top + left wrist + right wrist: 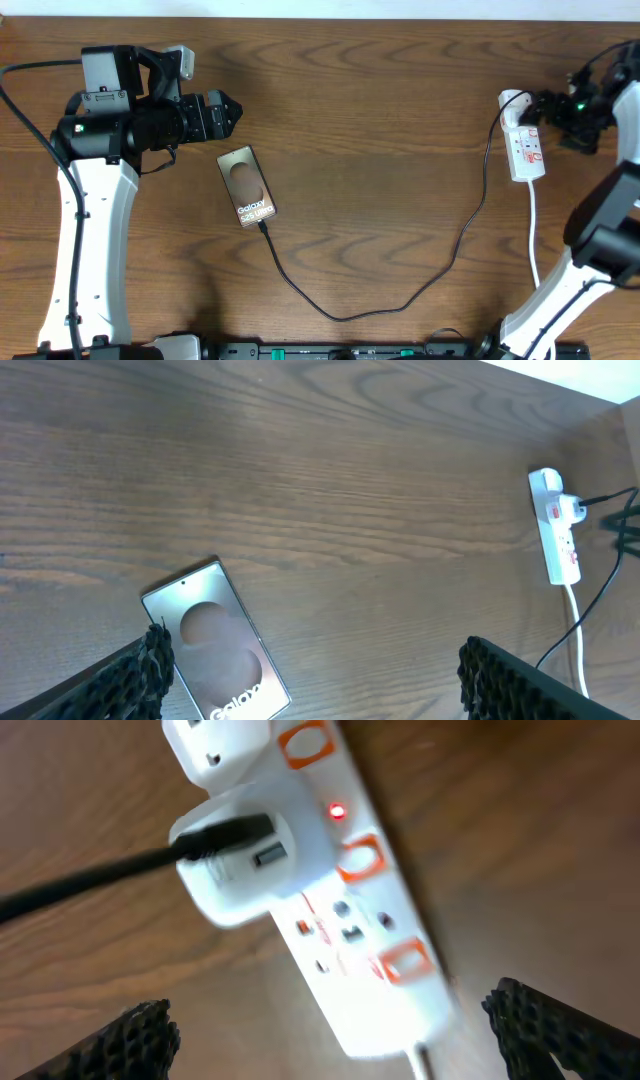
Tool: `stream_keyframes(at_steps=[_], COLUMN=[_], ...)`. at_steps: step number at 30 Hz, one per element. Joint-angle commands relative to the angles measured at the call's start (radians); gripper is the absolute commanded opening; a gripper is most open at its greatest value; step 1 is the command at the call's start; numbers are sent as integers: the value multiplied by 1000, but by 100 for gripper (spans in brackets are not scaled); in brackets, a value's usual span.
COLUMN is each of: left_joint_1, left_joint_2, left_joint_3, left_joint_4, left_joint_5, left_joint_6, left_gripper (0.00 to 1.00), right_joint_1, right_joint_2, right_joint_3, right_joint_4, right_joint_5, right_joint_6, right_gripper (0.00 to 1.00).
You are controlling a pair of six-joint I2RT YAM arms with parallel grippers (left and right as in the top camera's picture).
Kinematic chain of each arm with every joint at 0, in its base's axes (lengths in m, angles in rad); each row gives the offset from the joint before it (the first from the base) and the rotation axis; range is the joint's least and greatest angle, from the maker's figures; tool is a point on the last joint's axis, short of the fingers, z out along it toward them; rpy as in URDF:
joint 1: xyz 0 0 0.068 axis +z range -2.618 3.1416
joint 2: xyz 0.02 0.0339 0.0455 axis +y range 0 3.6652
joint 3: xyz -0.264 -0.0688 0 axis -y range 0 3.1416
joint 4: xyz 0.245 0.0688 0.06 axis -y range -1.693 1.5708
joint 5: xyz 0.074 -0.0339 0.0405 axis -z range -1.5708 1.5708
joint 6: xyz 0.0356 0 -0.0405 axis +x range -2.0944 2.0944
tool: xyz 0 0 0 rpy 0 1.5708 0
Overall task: Plug charger to phone and switch on socket
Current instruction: 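Lift the right gripper up and away from the power strip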
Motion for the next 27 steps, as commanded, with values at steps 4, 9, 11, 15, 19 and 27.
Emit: stream_keyframes(at_steps=[4, 9, 11, 15, 19, 27], left_joint_1=[0, 0, 0, 0, 0, 0], left_joint_2=[-1, -1, -1, -1, -1, -1], left_joint_3=[15, 15, 15, 15, 15, 15], left_joint_4=[-1, -1, -1, -1, -1, -1], left_joint_5=[-6, -6, -6, -6, -6, -6], left_joint_6=[17, 17, 17, 18, 17, 17], left_gripper=[90, 90, 90, 90, 90, 90], right_joint_1=[-6, -2, 1, 11, 13, 16], right_joint_2=[-103, -154, -177, -239, -315, -467], right_joint_3=[0, 0, 0, 0, 0, 0], right_joint_4=[-43, -89, -102, -122, -145, -179], right_joint_5=[108, 106, 106, 106, 106, 95], right_joint_6=[25, 43, 46, 63, 62, 62], right_gripper=[99, 99, 99, 99, 99, 99])
